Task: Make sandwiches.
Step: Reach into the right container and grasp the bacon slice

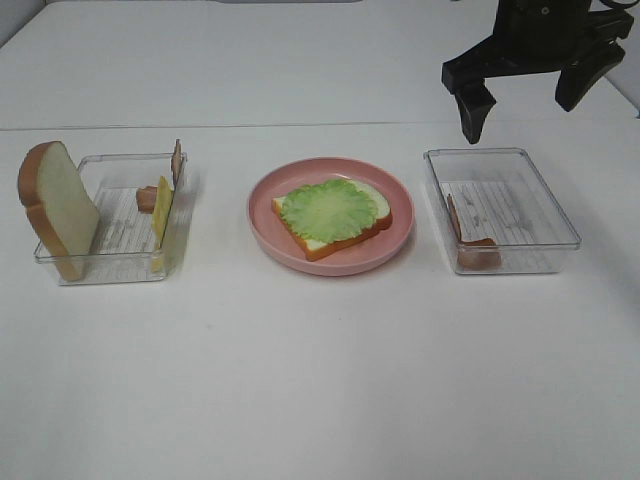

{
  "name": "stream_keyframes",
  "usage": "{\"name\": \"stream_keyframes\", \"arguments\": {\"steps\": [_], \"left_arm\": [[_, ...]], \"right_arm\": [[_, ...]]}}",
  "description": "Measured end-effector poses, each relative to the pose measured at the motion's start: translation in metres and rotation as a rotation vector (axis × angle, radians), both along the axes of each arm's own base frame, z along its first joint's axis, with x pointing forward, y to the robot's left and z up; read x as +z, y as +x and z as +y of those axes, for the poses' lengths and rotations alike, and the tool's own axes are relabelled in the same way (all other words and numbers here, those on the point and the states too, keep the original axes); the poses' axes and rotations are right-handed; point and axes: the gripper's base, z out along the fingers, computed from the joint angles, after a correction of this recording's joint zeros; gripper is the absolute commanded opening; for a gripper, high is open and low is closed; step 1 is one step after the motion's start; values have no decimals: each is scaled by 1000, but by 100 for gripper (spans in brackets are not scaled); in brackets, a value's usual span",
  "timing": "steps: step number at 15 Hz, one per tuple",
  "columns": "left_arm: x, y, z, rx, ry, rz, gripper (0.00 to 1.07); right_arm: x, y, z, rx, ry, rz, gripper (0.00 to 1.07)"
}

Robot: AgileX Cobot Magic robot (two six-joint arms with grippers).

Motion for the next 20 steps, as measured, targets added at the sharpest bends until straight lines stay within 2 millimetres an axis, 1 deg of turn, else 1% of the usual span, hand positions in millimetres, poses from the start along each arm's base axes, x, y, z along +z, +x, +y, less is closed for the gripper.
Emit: {"name": "stream_keyframes", "arguments": {"steps": [4,7,10,11,12,15,16,19,20], "left_arm": [[0,0,0,0,0,0,101],[0,0,0,0,0,0,101],[0,0,0,0,0,0,101],[0,0,0,0,0,0,101],[0,0,0,0,0,0,101],[0,0,0,0,0,0,101],[0,0,0,0,0,0,101],[0,0,0,0,0,0,101],[0,0,0,0,0,0,101]], "right_arm": [[-1,-1,2,-3,26,12,99],[-9,-2,11,15,110,65,99],[-31,4,16,24,118,124,99],[-35,5,16,23,115,134,99],[-51,9,17,21,104,171,99],[-65,11,19,16,106,202,99],[-77,14,22,10,123,223,99],[-91,17,24,9,119,235,99],[-100,19,24,8,116,244,99]]}}
